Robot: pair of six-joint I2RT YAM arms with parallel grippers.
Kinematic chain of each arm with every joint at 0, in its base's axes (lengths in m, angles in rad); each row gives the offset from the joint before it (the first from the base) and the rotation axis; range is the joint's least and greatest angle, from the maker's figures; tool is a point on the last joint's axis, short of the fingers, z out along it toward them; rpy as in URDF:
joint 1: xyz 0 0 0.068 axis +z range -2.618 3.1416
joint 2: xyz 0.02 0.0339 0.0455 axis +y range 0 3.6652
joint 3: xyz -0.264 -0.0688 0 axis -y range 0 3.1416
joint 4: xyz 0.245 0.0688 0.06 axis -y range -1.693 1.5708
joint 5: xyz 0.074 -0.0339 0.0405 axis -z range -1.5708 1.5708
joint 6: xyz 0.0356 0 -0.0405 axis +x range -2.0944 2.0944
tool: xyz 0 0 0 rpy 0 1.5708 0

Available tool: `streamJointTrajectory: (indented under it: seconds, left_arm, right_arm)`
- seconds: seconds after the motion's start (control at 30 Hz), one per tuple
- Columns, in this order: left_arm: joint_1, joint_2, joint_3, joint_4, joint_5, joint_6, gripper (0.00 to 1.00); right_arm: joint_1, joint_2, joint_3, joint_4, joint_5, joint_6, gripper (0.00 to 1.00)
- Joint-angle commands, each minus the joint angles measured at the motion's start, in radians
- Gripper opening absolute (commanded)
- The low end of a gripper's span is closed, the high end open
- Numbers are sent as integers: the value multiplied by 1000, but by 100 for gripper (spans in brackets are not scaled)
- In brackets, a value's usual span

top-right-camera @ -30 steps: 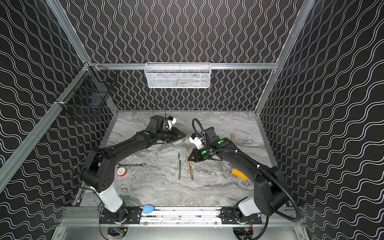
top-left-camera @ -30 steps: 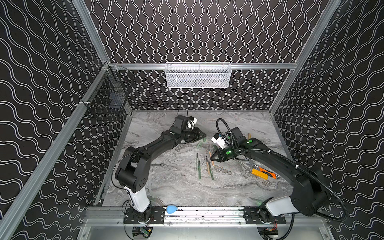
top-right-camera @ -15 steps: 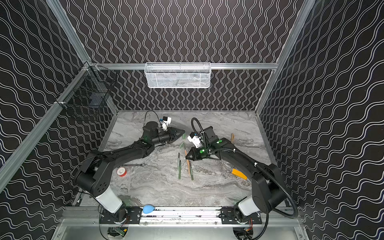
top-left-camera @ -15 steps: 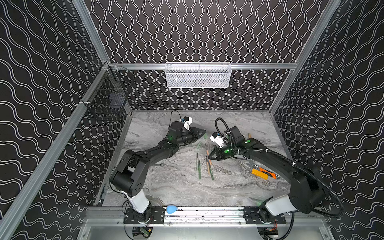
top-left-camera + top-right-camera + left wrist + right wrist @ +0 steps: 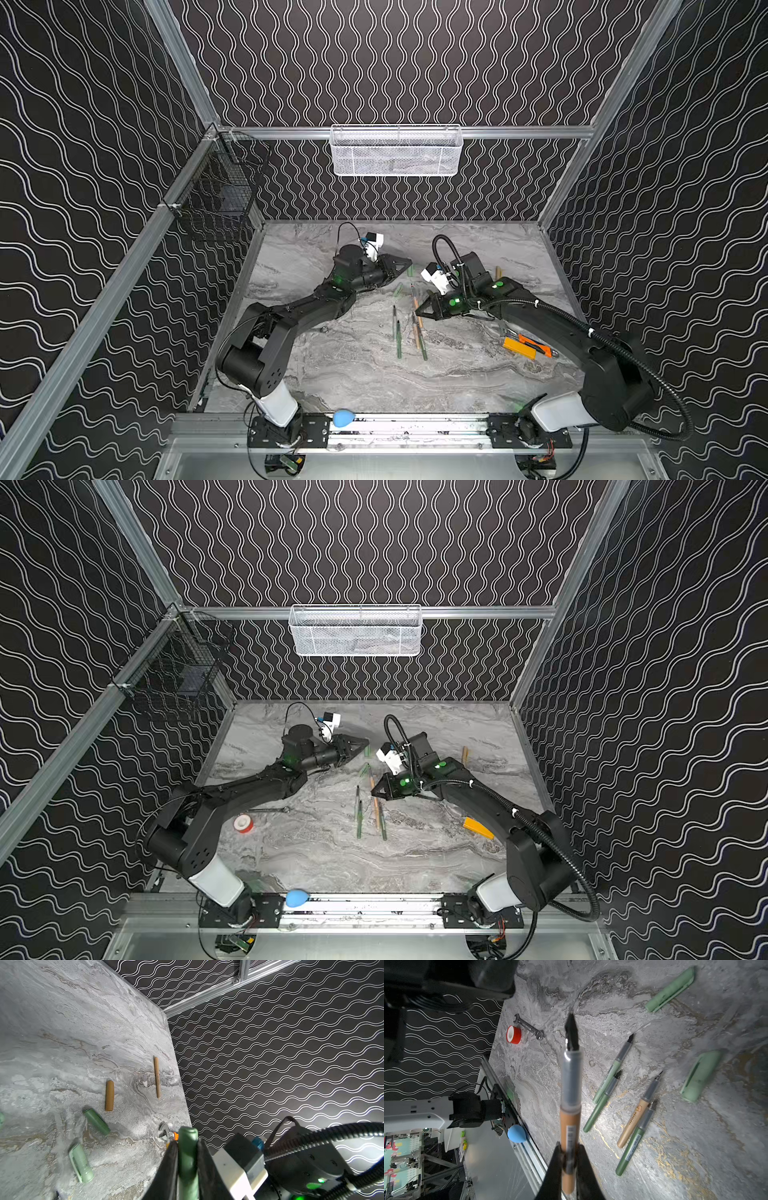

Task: Insert the pens into the pen caps
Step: 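Bring the held cap over the orange pen nib while the right gripper raises the pen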

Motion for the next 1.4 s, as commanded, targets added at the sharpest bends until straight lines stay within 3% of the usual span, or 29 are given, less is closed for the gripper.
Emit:
streamJointTrajectory:
  seconds: [0.0, 0.67, 1.37]
  left_arm:
    - [0, 4, -2, 48, 9, 5, 19]
    - [0, 16, 2, 58, 1, 8, 20]
    - [15, 30, -7, 188, -34, -58, 18]
  right_arm:
    - [2, -5, 12, 36, 11, 6, 12]
    - [2, 10, 51, 48, -12, -20, 12]
    - [2, 34, 67, 54, -53, -28, 12]
